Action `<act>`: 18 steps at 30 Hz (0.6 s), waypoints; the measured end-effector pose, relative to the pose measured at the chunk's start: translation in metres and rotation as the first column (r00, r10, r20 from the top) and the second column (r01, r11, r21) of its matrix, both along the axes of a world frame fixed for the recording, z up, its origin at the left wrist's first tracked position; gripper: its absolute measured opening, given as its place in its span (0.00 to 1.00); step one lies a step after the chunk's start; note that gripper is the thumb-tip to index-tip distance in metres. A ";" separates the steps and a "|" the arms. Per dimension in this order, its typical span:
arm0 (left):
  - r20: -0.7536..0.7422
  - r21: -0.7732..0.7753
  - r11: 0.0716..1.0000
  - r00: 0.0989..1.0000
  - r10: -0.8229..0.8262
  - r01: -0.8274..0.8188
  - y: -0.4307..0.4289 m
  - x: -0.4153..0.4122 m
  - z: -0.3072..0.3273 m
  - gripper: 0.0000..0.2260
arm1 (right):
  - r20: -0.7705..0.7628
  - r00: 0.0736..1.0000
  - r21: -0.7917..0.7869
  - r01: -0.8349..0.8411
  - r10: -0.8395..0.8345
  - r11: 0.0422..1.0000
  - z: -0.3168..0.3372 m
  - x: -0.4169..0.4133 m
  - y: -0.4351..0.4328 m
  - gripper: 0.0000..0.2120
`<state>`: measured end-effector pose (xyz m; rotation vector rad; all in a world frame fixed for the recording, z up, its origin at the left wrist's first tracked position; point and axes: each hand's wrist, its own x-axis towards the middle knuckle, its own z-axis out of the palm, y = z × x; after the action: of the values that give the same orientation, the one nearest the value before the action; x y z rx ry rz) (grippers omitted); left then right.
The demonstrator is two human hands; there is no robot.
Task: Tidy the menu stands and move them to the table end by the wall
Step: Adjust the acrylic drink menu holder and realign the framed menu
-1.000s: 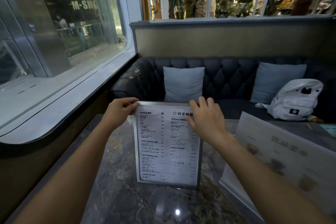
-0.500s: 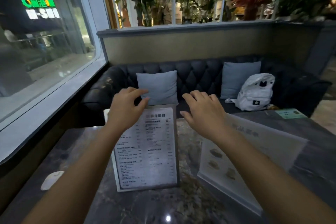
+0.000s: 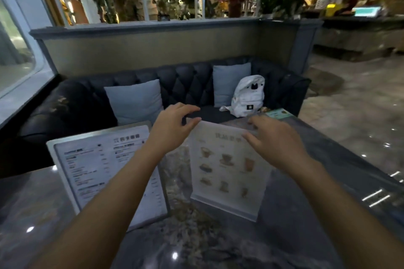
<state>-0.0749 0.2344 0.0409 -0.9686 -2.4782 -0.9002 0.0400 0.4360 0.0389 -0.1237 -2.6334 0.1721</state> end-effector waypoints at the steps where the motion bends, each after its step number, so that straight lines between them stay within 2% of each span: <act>1: 0.018 -0.012 1.000 1.000 -0.008 0.009 0.003 -0.001 -0.002 0.12 | 0.030 0.999 -0.039 0.018 -0.017 0.999 -0.003 0.003 0.006 0.13; 3: 0.057 -0.035 0.999 0.998 -0.023 0.025 0.006 -0.003 -0.006 0.10 | 0.065 0.997 -0.094 0.037 -0.031 0.995 -0.009 0.007 0.014 0.11; 6: 0.127 0.013 1.000 0.992 -0.025 0.023 0.007 -0.004 -0.011 0.09 | 0.053 0.998 -0.128 0.033 -0.027 0.991 -0.016 0.012 0.023 0.09; 9: 0.159 0.066 0.998 0.987 -0.015 0.004 0.005 -0.004 -0.013 0.08 | 0.031 0.999 -0.219 0.020 -0.013 0.976 -0.020 0.013 0.028 0.11; 18: 0.135 0.084 0.996 0.991 -0.011 0.000 -0.005 0.001 -0.021 0.11 | -0.029 0.999 -0.364 -0.034 0.025 0.931 -0.026 -0.004 0.043 0.10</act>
<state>-0.0744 0.2292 0.0198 -0.9148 -2.5262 -1.0963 0.0364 0.4794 0.0132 -0.2054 -2.5521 0.6700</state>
